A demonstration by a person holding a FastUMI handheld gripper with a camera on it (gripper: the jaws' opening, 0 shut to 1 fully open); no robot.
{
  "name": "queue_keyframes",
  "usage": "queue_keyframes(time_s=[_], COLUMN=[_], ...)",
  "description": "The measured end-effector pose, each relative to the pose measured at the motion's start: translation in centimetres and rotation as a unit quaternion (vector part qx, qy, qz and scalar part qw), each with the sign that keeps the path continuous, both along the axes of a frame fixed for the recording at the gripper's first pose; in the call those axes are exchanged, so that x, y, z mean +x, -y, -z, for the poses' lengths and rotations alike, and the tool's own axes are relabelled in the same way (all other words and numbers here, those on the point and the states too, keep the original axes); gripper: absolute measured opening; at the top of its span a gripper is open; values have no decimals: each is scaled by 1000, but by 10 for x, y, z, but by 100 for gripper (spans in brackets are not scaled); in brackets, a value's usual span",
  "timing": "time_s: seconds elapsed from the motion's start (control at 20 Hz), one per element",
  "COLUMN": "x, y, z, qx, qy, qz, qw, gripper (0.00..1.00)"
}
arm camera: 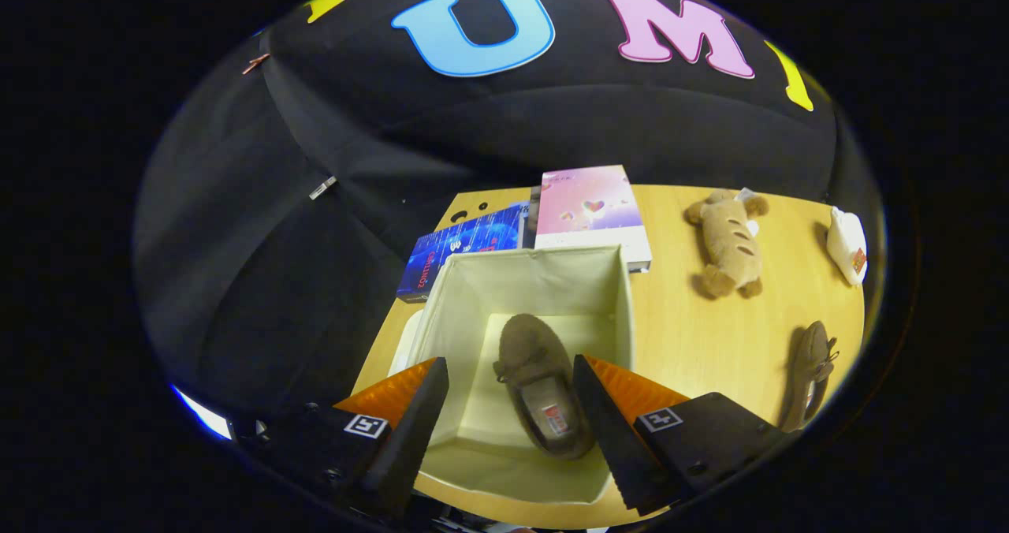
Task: Open the storage box then place both shoes into the box .Put the left shoe in first, then the right shoe, with the right side of both shoes facing outward in a uniform manner.
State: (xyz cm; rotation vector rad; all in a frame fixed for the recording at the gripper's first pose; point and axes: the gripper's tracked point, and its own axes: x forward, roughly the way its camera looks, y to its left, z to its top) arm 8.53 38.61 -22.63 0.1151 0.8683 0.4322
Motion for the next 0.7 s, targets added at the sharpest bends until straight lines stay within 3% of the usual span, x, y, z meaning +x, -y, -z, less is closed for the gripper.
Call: queue_keyframes(time_s=[0.25,0.45,0.7], x=[11,18,10], y=[92,198,318], z=[-55,-67,-34], qx=[-3,-66,-116], qy=[80,134,108], qz=[27,48,86], qw=[996,988,984], gripper=[98,98,99])
